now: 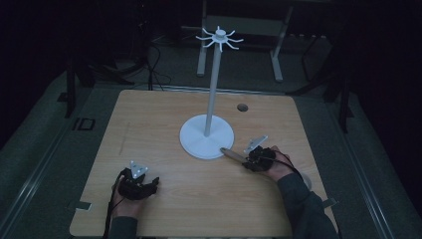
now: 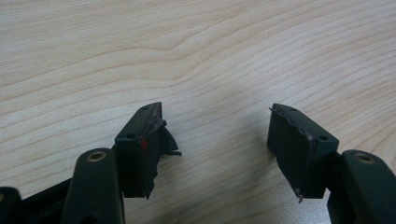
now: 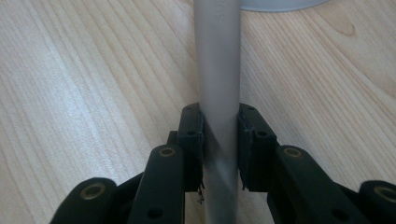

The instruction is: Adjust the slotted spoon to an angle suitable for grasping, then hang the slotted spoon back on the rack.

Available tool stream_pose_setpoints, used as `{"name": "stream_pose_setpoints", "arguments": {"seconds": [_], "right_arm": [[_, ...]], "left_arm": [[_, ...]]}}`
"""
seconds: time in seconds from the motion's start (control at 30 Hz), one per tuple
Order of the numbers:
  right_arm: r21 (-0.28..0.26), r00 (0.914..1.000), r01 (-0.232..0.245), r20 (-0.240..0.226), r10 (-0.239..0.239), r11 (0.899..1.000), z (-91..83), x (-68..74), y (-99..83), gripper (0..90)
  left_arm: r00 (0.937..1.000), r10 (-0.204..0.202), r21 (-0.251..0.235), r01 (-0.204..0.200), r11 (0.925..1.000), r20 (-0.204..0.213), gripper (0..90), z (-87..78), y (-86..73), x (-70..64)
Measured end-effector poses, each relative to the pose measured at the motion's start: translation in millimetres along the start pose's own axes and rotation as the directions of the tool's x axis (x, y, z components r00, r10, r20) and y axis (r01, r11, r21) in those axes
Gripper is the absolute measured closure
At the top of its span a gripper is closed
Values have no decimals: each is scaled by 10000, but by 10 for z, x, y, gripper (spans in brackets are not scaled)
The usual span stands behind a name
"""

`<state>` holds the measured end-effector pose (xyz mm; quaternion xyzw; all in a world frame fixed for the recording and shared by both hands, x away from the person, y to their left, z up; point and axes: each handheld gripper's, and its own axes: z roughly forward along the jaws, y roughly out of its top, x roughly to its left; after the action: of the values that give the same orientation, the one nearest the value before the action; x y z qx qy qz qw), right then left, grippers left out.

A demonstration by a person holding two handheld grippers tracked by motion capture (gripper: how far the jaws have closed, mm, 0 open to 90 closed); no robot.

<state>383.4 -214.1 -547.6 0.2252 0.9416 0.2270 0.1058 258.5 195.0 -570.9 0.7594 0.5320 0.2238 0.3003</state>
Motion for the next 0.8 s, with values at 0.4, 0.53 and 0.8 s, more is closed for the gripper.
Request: {"name": "stream_pose_setpoints", "arguments": {"seconds": [0.4,0.53,0.8], "right_arm": [[-808,9993,-144,347,172,9966,-72,36,-55,731],[-1164,9983,-292,469,349,9928,-127,30,-65,732],[-1975,9968,-474,533,590,9792,-246,12,-51,733]], "left_arm": [[10000,18,-41,-18,10000,-7,367,-5,0,-7],[10000,-1,-35,1,10000,-8,367,1,1,-8],[10000,10,-29,-10,10000,-17,367,-6,1,-6]]}}
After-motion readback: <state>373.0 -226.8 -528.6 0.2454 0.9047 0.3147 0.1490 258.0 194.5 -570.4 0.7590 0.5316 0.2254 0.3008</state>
